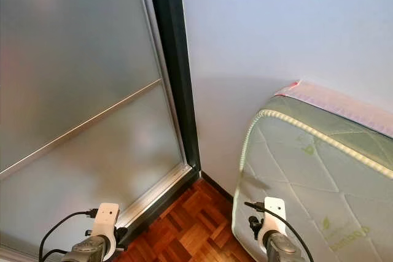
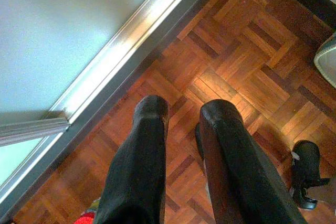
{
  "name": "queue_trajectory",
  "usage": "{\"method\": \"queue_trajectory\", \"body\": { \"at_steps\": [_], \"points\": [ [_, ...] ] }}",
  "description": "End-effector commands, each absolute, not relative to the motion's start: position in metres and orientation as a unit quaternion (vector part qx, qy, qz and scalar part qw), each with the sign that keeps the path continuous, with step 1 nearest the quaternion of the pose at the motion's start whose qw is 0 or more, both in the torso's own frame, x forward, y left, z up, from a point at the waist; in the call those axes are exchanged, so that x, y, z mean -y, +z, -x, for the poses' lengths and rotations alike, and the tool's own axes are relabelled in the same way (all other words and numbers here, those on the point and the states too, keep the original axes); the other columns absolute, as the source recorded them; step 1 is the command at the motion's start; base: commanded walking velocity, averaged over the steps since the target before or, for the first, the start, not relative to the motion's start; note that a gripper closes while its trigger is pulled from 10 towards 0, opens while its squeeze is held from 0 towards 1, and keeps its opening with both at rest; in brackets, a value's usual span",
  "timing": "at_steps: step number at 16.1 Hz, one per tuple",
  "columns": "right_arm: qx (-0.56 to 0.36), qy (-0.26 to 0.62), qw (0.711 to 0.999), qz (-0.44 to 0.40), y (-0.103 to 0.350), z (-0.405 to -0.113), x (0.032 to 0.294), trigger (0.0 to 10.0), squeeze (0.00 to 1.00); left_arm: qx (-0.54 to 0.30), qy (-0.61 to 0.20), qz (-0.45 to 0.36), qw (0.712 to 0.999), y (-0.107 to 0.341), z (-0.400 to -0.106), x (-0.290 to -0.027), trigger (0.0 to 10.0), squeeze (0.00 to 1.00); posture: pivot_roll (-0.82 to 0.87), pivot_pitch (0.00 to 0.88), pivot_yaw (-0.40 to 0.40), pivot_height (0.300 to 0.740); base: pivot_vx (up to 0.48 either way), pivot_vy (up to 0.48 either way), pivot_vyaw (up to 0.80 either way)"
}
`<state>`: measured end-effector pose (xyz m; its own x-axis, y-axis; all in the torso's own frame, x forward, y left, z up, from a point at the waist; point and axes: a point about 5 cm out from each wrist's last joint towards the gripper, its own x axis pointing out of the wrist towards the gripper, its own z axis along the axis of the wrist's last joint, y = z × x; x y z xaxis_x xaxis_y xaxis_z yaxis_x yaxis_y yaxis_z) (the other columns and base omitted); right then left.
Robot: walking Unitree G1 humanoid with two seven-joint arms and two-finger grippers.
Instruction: Clean up the room
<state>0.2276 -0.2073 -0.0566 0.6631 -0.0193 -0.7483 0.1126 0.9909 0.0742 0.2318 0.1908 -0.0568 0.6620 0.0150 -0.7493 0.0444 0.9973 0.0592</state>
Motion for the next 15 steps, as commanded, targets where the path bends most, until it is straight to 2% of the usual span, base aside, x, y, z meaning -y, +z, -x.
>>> {"method": "queue_trajectory", "body": {
  "at_steps": [1, 10, 15],
  "points": [
    [-0.409, -0.030, 0.910, -0.055, -0.0570, -0.2274, 0.2055, 10.0, 0.00, -0.423, -0.009, -0.047, 0.905, -0.0607, -0.2246, -0.1958, 10.0, 0.00, -0.07, 0.000, 0.082, 0.740, 0.000, 0.000, 0.00],
    [-0.410, -0.023, 0.911, -0.050, -0.0571, -0.2268, 0.2060, 10.0, 0.00, -0.423, -0.014, -0.047, 0.905, -0.0612, -0.2237, -0.1956, 10.0, 0.00, -0.07, 0.000, 0.081, 0.740, 0.000, 0.000, 0.00],
    [-0.409, -0.023, 0.911, -0.050, -0.0567, -0.2274, 0.2061, 10.0, 0.00, -0.423, -0.013, -0.047, 0.905, -0.0609, -0.2242, -0.1958, 10.0, 0.00, -0.07, 0.000, 0.079, 0.740, -0.271, 0.000, 0.00]
  ]
}}
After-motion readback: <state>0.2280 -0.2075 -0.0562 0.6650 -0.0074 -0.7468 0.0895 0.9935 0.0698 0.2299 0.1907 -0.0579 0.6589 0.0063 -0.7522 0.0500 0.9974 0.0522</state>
